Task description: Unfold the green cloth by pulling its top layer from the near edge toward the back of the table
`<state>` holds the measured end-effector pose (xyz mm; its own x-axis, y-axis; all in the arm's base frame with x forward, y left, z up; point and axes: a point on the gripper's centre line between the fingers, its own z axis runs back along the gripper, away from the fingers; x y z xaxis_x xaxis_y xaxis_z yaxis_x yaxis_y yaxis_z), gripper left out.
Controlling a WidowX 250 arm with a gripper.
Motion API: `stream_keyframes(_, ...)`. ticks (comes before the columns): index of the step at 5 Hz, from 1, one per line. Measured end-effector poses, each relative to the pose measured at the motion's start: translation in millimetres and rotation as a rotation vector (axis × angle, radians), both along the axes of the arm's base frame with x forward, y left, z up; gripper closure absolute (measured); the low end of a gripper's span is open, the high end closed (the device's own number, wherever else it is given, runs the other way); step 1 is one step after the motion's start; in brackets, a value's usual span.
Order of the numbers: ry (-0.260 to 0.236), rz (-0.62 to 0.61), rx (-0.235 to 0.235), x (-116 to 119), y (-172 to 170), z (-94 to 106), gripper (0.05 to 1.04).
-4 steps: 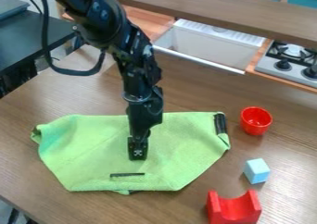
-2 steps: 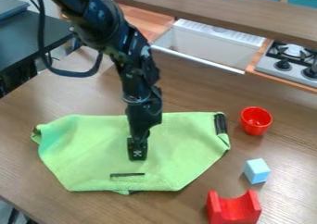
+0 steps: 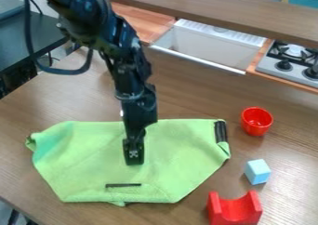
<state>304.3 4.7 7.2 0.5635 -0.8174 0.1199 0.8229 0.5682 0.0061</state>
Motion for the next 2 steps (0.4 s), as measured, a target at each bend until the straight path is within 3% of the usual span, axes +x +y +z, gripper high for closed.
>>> stream_keyframes(2,-0.082,-0.016,-0.070,-13,4,32.3,0.083)
